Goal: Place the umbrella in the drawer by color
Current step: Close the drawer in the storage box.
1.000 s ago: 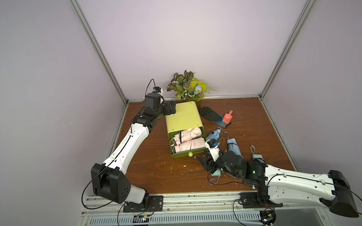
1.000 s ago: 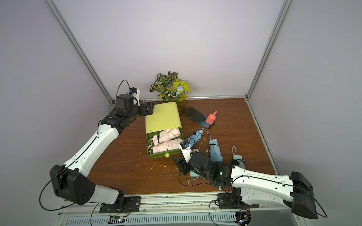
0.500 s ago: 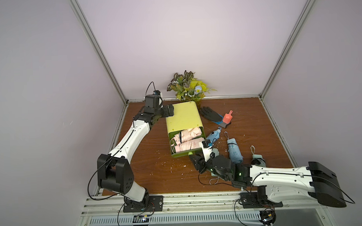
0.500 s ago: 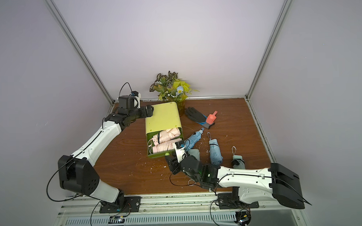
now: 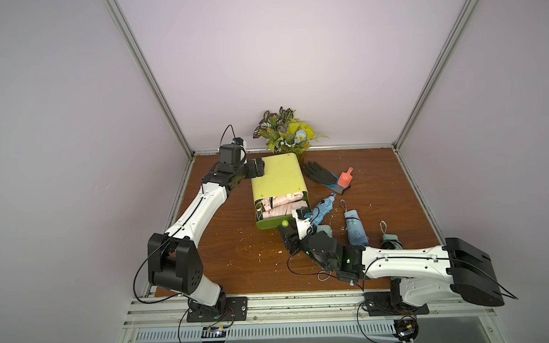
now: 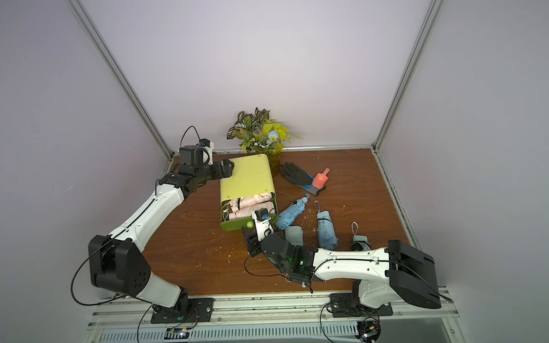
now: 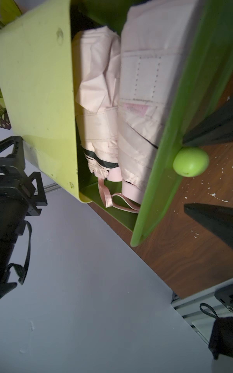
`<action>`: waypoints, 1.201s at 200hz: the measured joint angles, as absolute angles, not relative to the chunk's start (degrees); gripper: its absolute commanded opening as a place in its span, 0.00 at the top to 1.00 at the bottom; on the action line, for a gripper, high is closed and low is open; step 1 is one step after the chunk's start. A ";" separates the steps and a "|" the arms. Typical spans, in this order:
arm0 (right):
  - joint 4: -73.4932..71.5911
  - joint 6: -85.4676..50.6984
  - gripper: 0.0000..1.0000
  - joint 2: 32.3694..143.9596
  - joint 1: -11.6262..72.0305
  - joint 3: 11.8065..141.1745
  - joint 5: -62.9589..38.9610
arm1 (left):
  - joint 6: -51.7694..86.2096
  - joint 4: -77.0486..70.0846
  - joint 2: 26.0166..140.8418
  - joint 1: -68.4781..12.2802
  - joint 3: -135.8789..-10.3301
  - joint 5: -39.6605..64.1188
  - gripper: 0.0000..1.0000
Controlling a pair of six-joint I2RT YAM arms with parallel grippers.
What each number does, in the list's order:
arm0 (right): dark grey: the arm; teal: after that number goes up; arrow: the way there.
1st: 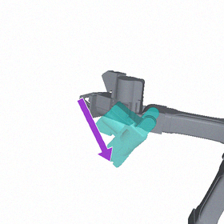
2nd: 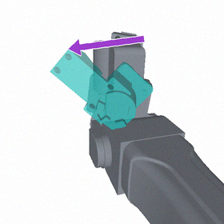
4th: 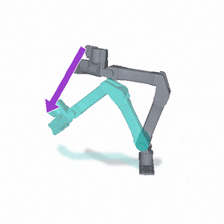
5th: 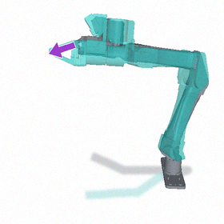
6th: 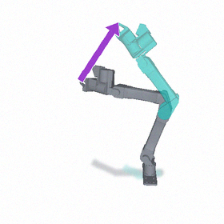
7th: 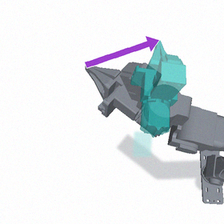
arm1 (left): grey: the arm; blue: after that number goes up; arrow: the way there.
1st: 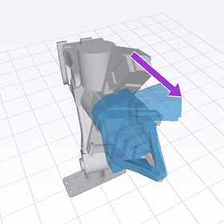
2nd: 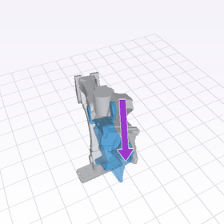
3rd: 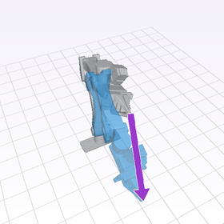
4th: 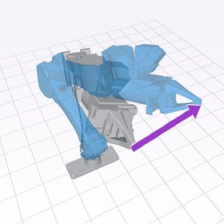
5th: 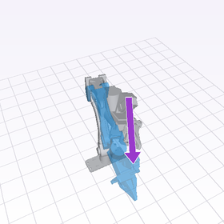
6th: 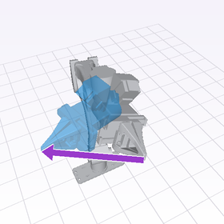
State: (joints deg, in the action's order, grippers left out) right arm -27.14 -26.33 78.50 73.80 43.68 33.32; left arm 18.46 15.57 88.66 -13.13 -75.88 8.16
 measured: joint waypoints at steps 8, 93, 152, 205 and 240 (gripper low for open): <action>-27.83 -25.43 0.46 79.22 73.52 44.23 34.13 | 18.61 15.59 88.62 -13.13 -75.77 8.58 0.00; -33.56 -22.90 0.46 86.98 66.13 49.10 32.18 | 19.77 15.64 87.55 -13.13 -74.48 11.99 0.00; -37.43 -22.50 0.45 92.36 64.03 52.51 31.20 | 20.86 16.49 84.40 -13.13 -72.75 14.44 0.00; -37.91 -22.33 0.42 93.41 62.87 52.82 28.99 | 21.26 15.99 65.98 -13.13 -65.19 12.14 0.00; -35.46 -21.89 0.41 92.25 62.19 52.80 26.02 | 25.08 13.58 48.51 -13.13 -49.47 11.70 0.00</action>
